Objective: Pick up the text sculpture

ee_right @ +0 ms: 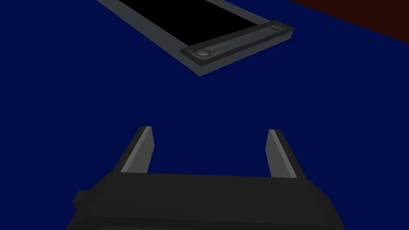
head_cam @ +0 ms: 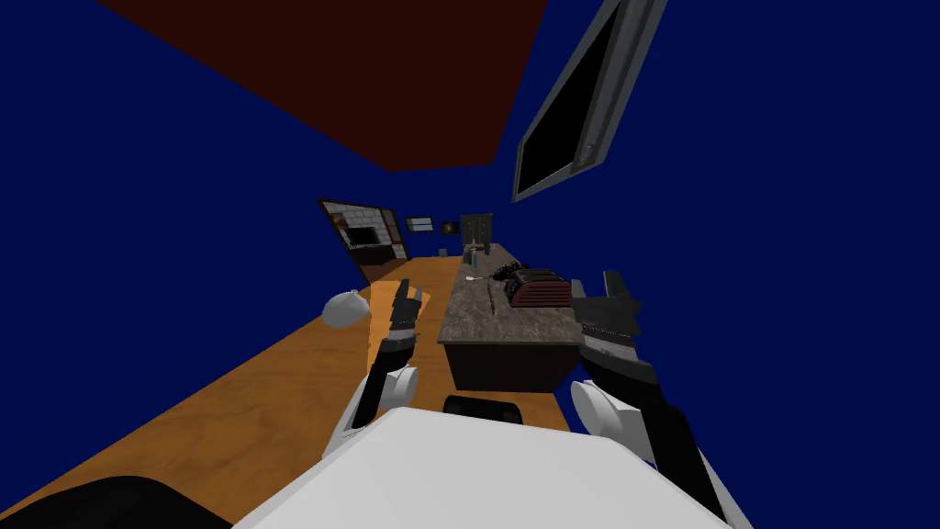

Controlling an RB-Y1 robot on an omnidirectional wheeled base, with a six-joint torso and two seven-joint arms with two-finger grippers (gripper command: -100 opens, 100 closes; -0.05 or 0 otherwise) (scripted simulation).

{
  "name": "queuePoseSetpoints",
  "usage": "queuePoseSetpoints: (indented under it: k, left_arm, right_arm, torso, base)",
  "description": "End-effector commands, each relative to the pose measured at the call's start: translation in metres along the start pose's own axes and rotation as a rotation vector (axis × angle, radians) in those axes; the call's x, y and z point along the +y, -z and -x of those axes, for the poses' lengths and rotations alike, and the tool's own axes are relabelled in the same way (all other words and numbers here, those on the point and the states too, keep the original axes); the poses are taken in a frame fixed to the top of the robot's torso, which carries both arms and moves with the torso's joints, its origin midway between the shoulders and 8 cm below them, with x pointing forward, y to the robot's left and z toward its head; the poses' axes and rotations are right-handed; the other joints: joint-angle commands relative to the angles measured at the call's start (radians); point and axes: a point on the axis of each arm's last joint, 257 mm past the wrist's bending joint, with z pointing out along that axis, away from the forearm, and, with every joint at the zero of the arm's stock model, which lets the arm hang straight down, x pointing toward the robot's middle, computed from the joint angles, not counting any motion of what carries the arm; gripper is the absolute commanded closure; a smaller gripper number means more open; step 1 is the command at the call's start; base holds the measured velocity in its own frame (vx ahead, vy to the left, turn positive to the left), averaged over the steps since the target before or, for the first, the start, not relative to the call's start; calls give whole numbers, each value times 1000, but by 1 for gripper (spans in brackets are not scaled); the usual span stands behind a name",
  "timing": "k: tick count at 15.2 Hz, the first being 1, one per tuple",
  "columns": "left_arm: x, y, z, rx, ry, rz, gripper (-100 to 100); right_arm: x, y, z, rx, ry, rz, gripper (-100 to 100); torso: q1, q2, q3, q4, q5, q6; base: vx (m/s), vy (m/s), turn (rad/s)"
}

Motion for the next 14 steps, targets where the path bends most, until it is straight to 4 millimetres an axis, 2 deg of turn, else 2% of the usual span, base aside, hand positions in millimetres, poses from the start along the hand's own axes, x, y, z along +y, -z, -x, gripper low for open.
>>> queuePoseSetpoints:
  k: [1, 6, 7, 8, 9, 10, 11, 13, 14]
  left_arm:
    - [0, 0, 0, 0, 0, 0, 0]
    - [0, 0, 0, 0, 0, 0, 0]
    - [0, 0, 0, 0, 0, 0, 0]
    - [0, 0, 0, 0, 0, 0, 0]
    - [0, 0, 0, 0, 0, 0, 0]
    - [0, 0, 0, 0, 0, 0, 0]
    - [0, 0, 0, 0, 0, 0, 0]
    - [0, 0, 0, 0, 0, 0, 0]
    - [0, 0, 0, 0, 0, 0, 0]
  right_arm:
    - [-6, 0, -5, 41, 9, -17, -100]
    - [-21, 0, -11, 103, 22, -57, -100]
    - [-30, 0, -12, 122, 23, -84, -100]
    - [-31, 0, -13, 136, 29, -85, -100]
    - [-42, 0, -13, 149, 28, -117, -100]
    - [-42, 0, -15, 170, 37, -118, -100]
    - [-55, 1, -14, 178, 35, -154, -100]
    - [-55, 1, -16, 204, 47, -155, -100]
    - [-70, 2, -15, 218, 47, -197, -100]
  torso:
    - [0, 0, 0, 0, 0, 0]
    - [-2, 1, 0, 0, 0, 0]
    - [-2, 1, 0, 0, 0, 0]
    - [-2, 1, 0, 0, 0, -1]
    - [-2, 1, 1, 0, 0, 0]
    - [-2, 1, 1, 0, 0, -1]
    - [-2, 1, 1, 0, 0, 0]
    - [-2, 1, 0, 0, 0, 0]
    - [-2, 1, 0, 0, 0, 0]
  base:
    - [-4, -2, 71]
    - [-10, -12, 98]
    - [-17, -13, 149]
    - [-17, -16, 127]
    - [-18, -17, 156]
    - [-18, -18, 143]
    - [-17, -19, 190]
    - [-13, -18, 132]
    - [-13, -11, 185]
